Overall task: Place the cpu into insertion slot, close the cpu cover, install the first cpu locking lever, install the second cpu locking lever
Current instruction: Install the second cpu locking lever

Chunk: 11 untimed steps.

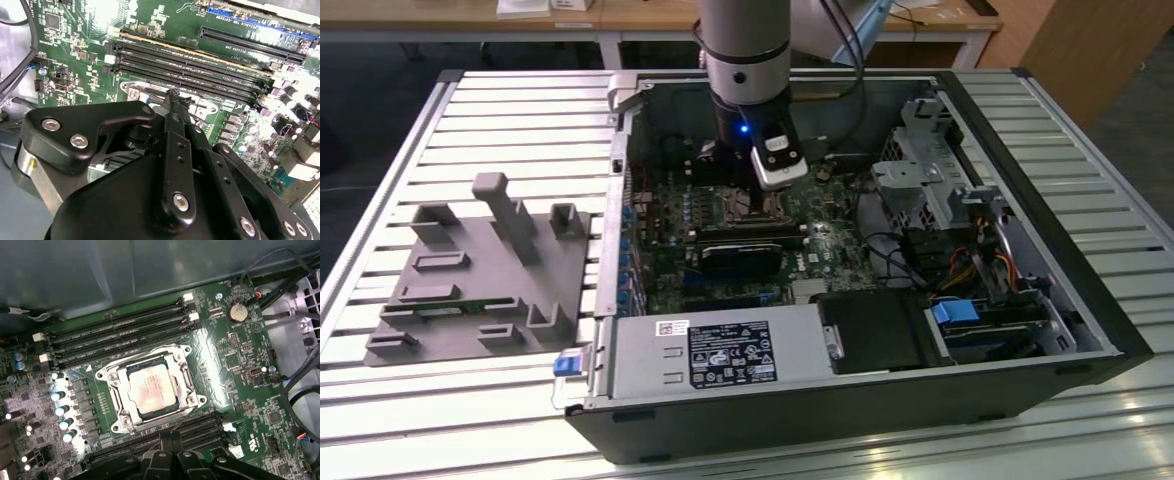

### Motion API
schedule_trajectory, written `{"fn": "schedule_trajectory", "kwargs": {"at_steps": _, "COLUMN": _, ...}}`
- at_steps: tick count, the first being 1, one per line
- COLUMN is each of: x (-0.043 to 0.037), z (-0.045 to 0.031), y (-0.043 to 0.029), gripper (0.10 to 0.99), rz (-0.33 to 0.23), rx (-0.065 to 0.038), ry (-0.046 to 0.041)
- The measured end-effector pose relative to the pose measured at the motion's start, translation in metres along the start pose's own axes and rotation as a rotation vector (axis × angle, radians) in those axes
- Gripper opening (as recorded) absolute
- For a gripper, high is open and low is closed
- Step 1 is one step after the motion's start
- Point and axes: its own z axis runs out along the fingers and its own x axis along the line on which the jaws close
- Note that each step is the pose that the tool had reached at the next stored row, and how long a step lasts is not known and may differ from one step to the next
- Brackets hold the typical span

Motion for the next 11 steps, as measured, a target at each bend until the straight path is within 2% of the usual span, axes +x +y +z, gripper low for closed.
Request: {"fn": "schedule_trajectory", "kwargs": {"at_steps": 11, "x": 0.0015, "z": 0.0039, "y": -0.0009, "gripper": 0.102, "rz": -0.005, "rx": -0.002, "ry": 0.0009}}
